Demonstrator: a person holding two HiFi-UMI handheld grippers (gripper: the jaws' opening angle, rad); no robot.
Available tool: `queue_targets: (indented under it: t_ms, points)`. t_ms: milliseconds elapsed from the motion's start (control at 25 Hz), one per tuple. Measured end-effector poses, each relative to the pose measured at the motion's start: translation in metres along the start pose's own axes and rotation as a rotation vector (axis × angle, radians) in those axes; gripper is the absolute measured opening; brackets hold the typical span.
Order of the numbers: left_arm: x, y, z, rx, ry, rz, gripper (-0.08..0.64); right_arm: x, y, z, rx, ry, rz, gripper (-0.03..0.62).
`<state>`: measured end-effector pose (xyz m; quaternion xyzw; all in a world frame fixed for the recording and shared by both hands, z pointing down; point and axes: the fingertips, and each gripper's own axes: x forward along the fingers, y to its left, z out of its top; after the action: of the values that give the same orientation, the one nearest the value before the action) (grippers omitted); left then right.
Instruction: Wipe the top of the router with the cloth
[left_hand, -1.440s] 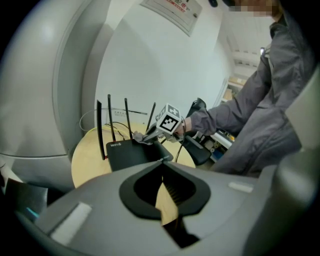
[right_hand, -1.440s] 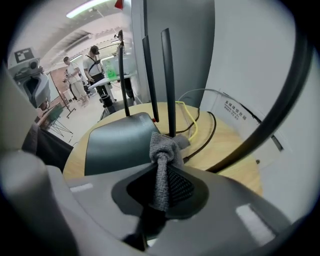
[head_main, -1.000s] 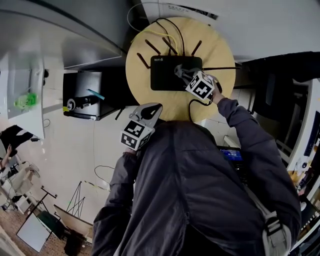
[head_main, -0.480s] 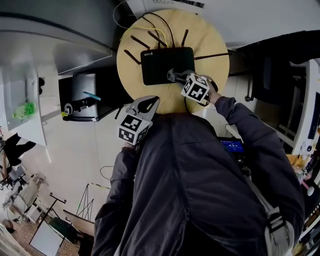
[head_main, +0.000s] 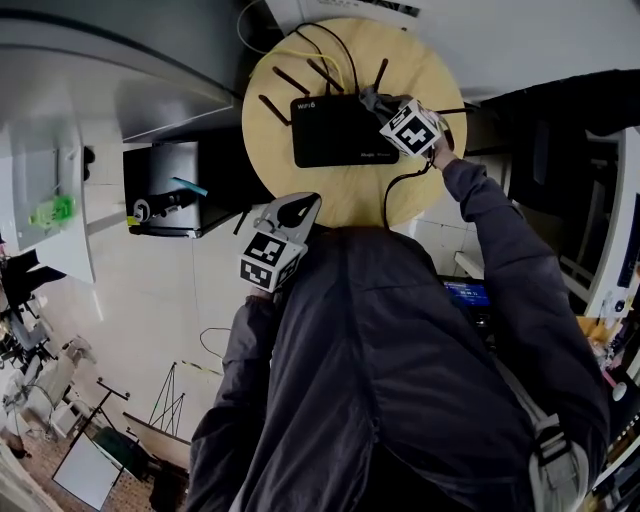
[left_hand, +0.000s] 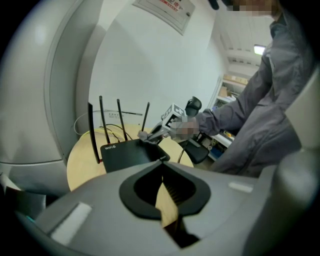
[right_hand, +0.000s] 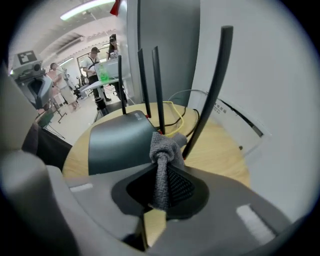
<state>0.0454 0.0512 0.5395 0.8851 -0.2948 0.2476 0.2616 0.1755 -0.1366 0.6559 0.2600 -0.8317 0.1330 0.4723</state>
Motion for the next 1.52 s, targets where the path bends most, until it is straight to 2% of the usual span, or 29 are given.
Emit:
queue_targets:
  t_ms: [120,280,560,800,1000,1080,1160,1240,1320,1520]
  points:
    - [-0.001,0.0,-0.001,-0.003,-0.001,0.008,0.0,0.012,-0.008,-0.012,-0.008,0.048,-0.019,0.038]
    - [-0.003,0.0,-0.004,-0.004,-0.003,0.011,0.0,0.008,0.003,-0.013,-0.086,0.041,-0.033,0.037]
    - [0.001,0.0,-0.002,0.009,-0.002,-0.001,0.0,-0.012,0.052,-0.037,-0.17,0.049,0.028,0.035]
    - [0.008,-0.006,-0.003,0.026,0.015,-0.029,0.0,-0.025,0.087,-0.059,-0.175,0.045,0.072,0.035]
    - [0.009,-0.01,-0.002,0.031,0.017,-0.024,0.0,-0.033,0.103,-0.067,-0.174,0.039,0.114,0.036]
    - [0.006,-0.008,0.0,0.028,0.008,-0.005,0.0,-0.037,0.094,-0.073,-0.088,0.007,0.11,0.037]
    - [0.002,-0.005,-0.002,0.017,0.004,0.008,0.0,-0.037,0.069,-0.081,0.005,-0.011,0.057,0.037]
    - [-0.001,-0.005,-0.005,0.005,0.005,0.014,0.0,-0.032,0.041,-0.09,0.044,0.006,0.012,0.037]
    - [-0.002,-0.006,-0.008,0.0,0.01,0.015,0.0,-0.023,0.023,-0.095,0.048,0.031,0.011,0.037]
    - [-0.006,-0.009,-0.009,0.0,0.015,0.026,0.0,-0.001,0.002,-0.091,-0.018,0.079,-0.001,0.037]
